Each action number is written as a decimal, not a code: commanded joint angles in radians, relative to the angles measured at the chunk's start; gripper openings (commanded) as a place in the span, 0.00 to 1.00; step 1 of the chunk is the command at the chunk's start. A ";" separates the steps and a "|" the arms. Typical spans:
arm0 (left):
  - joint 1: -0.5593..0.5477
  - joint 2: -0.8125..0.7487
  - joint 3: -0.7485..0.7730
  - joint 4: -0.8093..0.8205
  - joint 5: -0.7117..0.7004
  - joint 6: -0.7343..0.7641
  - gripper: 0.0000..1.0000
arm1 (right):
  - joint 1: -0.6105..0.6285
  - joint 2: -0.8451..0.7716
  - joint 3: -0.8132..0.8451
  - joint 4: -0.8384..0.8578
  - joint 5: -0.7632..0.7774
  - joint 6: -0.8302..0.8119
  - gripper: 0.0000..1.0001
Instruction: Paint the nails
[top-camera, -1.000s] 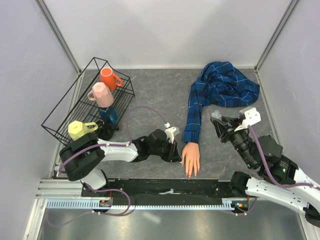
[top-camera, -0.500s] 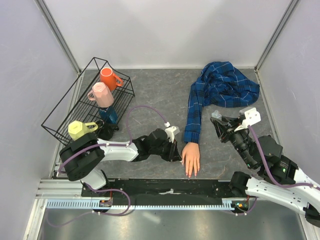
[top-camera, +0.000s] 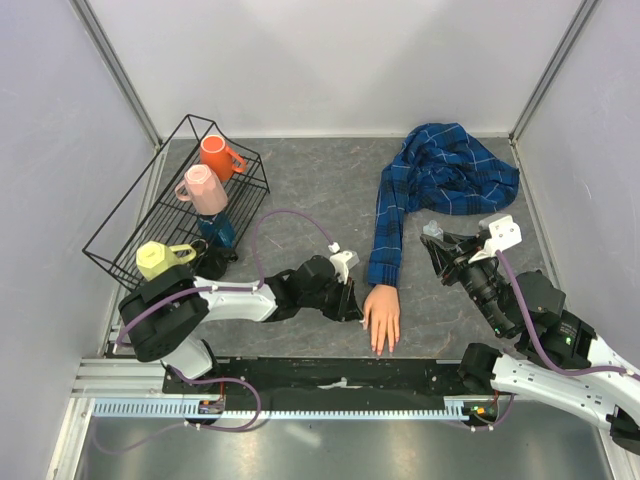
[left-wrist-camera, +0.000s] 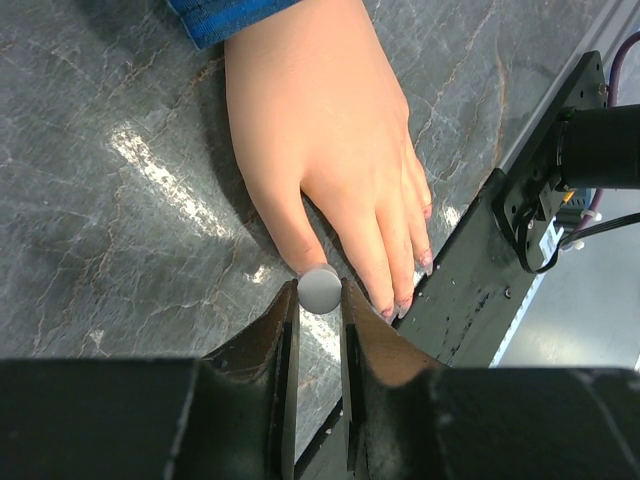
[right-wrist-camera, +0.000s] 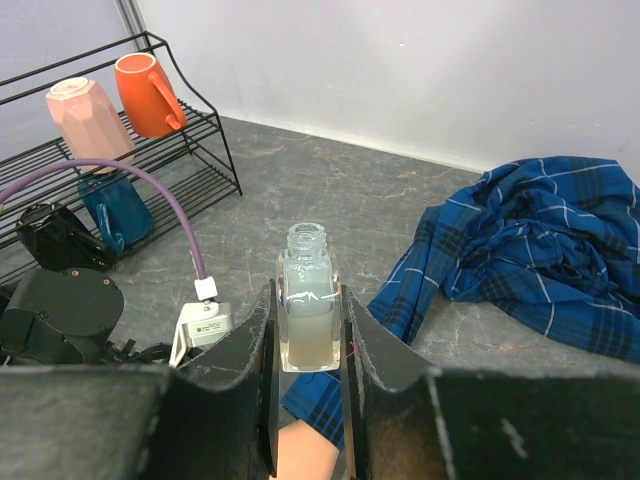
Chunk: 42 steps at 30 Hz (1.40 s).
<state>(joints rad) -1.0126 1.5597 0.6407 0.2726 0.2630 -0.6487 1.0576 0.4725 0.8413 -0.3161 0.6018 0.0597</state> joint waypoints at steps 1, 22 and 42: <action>0.009 -0.021 0.037 0.005 -0.021 0.041 0.02 | 0.001 -0.003 0.001 0.022 -0.002 0.006 0.00; 0.025 -0.032 0.037 -0.009 -0.016 0.054 0.02 | 0.001 -0.005 0.001 0.022 -0.004 0.006 0.00; 0.028 -0.038 0.037 -0.010 -0.013 0.063 0.02 | 0.002 -0.006 -0.001 0.022 -0.002 0.008 0.00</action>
<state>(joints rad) -0.9894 1.5494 0.6487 0.2550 0.2630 -0.6231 1.0576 0.4725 0.8413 -0.3161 0.6014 0.0597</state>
